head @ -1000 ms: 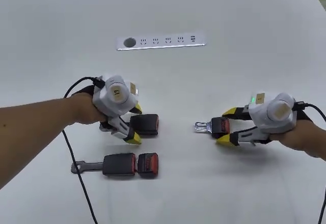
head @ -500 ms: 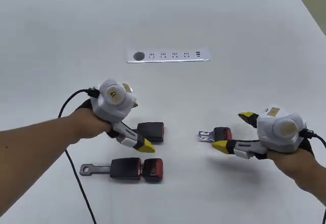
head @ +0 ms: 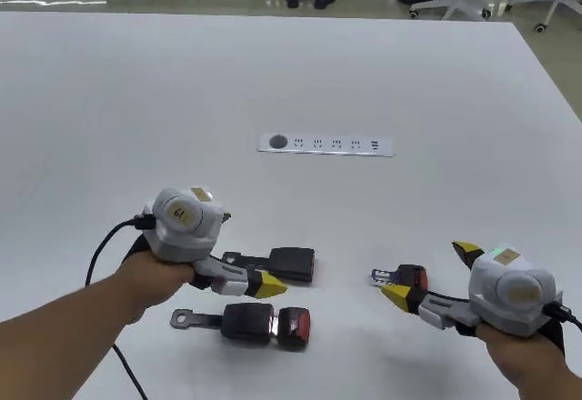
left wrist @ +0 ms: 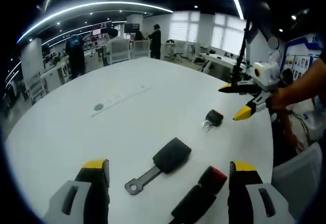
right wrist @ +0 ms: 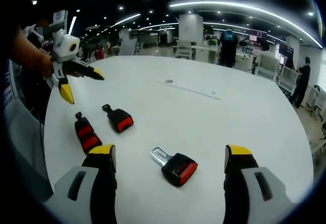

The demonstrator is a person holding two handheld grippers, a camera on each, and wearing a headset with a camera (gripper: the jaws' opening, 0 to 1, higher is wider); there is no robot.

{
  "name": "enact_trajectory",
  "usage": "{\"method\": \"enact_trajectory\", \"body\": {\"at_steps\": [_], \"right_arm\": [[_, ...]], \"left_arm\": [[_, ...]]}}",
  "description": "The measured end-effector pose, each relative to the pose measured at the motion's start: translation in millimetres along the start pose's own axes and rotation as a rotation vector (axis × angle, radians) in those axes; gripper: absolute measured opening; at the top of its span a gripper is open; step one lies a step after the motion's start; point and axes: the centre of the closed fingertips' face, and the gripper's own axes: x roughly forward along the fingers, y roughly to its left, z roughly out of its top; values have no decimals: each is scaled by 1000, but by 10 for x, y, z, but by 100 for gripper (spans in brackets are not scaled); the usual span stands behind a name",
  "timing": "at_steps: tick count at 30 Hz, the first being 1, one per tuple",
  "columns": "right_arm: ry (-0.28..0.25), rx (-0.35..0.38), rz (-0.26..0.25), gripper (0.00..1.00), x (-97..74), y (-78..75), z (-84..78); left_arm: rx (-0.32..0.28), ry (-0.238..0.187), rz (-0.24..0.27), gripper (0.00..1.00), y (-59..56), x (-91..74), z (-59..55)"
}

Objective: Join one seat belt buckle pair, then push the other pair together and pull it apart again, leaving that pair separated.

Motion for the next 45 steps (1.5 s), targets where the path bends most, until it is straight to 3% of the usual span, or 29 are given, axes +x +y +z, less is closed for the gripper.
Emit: {"method": "enact_trajectory", "body": {"at_steps": [2,3,8,10,11,17,22,25,36,45], "right_arm": [[-10,-8,-13,92,-38,16,-6],[-13,-9,-20,92,-71,35,-10],[-24,2,-33,93,-263,215,-4],[-29,-3,-38,94,-323,265,-9],[-33,-8,-39,94,-365,303,-12],[-51,-21,-41,95,-590,523,25],[-69,-36,-49,97,-703,665,15],[-81,-28,-64,98,-748,725,2],[-75,-18,-93,99,-829,856,-74],[-66,5,-128,99,-997,795,-164]], "left_arm": [[-35,-36,19,100,10,-104,-22],[-67,-61,12,100,-38,-163,-17],[-48,-66,22,100,-168,-426,-174],[-40,-72,29,100,-132,-522,-237],[-40,-74,32,100,-184,-586,-281],[-83,-114,66,100,-263,-901,-433],[-80,-125,82,100,-370,-1125,-560],[-89,-145,89,100,-318,-1253,-622],[-110,-167,97,100,-359,-1371,-707],[-123,-166,111,100,-338,-1392,-765]]}}
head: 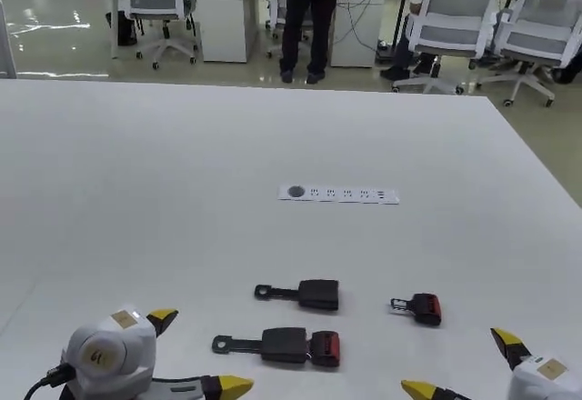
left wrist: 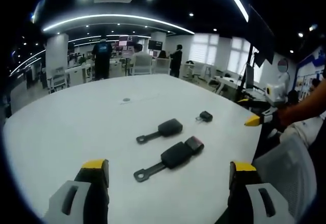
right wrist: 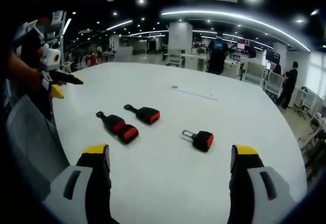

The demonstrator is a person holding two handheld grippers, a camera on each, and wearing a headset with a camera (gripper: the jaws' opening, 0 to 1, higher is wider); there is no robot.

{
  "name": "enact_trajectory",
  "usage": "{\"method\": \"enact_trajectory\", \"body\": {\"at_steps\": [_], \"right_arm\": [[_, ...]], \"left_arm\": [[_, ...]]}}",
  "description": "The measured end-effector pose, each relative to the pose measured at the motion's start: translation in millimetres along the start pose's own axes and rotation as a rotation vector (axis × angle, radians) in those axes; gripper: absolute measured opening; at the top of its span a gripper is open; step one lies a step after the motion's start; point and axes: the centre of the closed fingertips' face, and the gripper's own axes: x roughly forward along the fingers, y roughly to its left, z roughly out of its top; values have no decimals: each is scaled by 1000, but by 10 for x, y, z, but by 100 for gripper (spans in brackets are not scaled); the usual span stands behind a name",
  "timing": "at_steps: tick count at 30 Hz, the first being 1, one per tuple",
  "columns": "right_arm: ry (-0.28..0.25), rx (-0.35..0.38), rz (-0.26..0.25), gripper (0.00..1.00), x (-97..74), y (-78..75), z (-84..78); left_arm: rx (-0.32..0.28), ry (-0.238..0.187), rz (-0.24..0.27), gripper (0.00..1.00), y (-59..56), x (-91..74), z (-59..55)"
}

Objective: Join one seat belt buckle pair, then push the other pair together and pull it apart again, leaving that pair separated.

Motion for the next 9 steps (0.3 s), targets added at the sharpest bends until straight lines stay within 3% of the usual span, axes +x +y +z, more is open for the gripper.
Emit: {"method": "enact_trajectory", "body": {"at_steps": [9], "right_arm": [[17,12,-38,99,-90,-91,-114]], "left_arm": [[-10,-8,3,100,16,-35,-47]]}}
